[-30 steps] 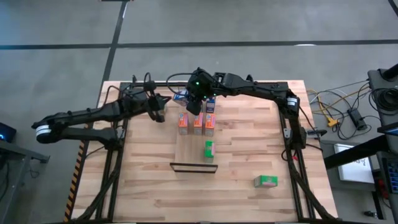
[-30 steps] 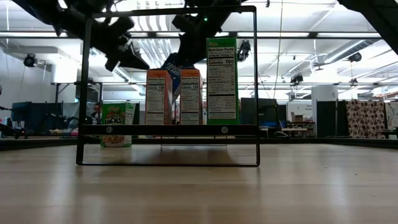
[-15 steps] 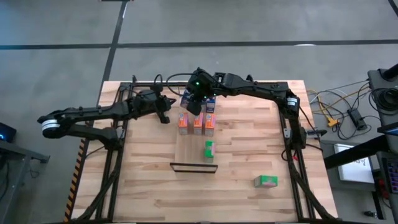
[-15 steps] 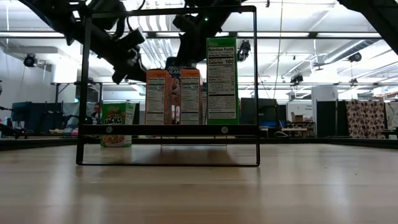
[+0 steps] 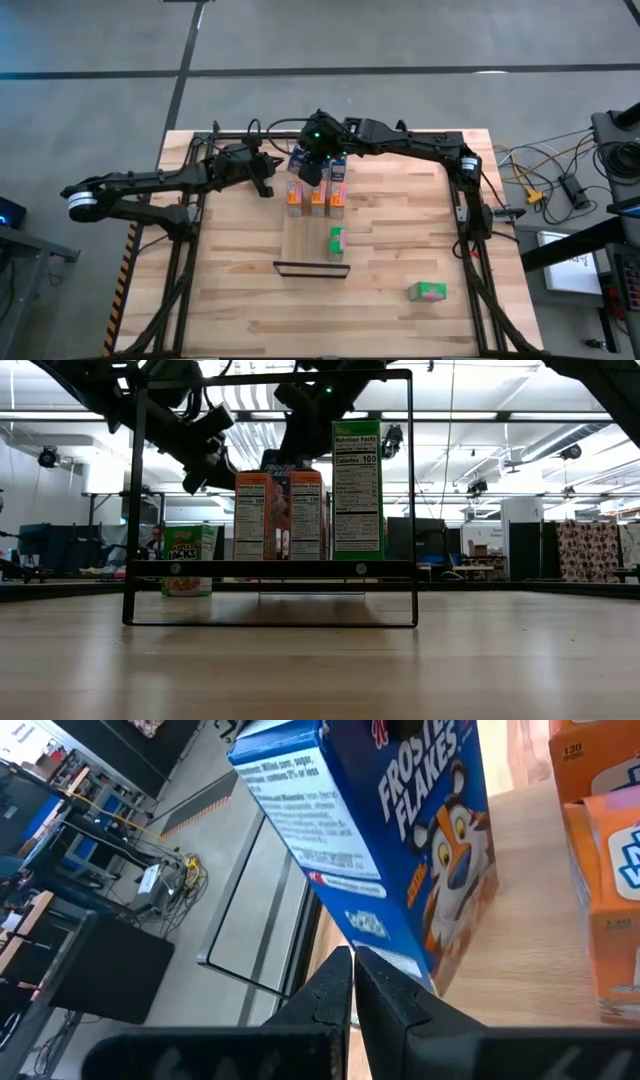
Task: Stack cereal on shelf
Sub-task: Put the blue cereal box on the shelf aligned with the other blue cereal boxes
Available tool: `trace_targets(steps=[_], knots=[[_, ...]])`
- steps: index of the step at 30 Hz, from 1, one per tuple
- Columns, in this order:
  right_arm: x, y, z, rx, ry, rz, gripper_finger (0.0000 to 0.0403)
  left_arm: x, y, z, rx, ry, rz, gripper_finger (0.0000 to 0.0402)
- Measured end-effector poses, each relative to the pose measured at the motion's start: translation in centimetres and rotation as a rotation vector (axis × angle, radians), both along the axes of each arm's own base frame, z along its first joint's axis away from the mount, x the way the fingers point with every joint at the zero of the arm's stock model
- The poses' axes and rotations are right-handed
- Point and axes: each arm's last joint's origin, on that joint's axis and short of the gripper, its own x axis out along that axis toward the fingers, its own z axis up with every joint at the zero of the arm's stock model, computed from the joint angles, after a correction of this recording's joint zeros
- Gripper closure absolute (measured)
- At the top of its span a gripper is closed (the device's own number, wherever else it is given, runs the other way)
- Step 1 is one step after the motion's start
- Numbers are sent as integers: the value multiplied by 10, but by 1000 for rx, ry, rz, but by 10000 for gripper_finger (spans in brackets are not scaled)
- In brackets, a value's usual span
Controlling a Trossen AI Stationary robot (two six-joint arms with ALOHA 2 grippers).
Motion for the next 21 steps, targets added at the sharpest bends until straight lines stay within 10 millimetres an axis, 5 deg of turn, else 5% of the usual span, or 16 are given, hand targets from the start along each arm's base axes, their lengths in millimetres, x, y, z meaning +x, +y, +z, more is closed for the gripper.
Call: trace_targets(steps=[21], knots=[[14,-2,-20,-8,9,9,220,1,0,-1,-8,2,2,401]])
